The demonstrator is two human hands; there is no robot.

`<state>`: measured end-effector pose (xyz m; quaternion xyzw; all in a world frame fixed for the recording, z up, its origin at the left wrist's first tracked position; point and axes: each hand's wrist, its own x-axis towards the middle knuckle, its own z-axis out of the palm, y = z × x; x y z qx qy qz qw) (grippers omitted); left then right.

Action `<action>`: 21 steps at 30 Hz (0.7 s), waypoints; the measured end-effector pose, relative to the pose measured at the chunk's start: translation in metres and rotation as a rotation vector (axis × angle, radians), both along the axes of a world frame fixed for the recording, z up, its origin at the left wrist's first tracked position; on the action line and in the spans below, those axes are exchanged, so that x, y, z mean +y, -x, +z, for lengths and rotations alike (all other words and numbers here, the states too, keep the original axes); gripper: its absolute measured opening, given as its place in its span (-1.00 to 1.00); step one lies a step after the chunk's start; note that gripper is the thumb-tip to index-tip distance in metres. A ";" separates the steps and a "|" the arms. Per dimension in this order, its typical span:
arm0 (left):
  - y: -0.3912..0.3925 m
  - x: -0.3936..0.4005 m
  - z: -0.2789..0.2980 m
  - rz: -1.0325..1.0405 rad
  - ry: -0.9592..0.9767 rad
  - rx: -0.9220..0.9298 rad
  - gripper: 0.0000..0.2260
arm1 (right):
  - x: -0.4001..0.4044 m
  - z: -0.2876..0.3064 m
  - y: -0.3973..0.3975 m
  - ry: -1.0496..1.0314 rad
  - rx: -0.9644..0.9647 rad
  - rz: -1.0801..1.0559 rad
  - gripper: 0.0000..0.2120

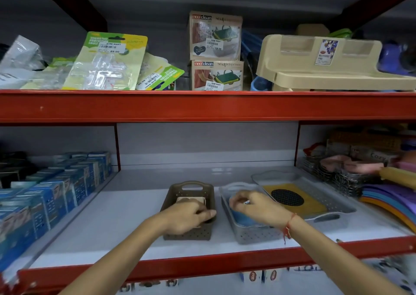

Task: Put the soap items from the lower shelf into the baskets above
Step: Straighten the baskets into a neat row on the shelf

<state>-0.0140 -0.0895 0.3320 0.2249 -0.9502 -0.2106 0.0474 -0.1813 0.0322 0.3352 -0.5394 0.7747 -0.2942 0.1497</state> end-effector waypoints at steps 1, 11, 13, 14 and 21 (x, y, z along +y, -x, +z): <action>0.001 0.005 -0.003 -0.019 0.054 -0.048 -0.61 | 0.006 -0.004 0.001 -0.055 0.057 0.004 -0.86; 0.010 0.038 -0.014 -0.030 0.245 -0.102 -0.73 | 0.029 -0.023 0.003 -0.100 0.255 0.196 -0.58; 0.010 0.046 -0.015 -0.021 0.269 -0.096 -0.74 | 0.033 -0.028 0.002 -0.077 0.294 0.228 -0.59; 0.009 0.050 -0.015 -0.014 0.273 -0.092 -0.73 | 0.034 -0.031 0.003 -0.059 0.302 0.236 -0.60; 0.009 0.071 -0.012 0.020 0.267 -0.099 -0.70 | 0.041 -0.039 0.006 0.003 0.294 0.264 -0.63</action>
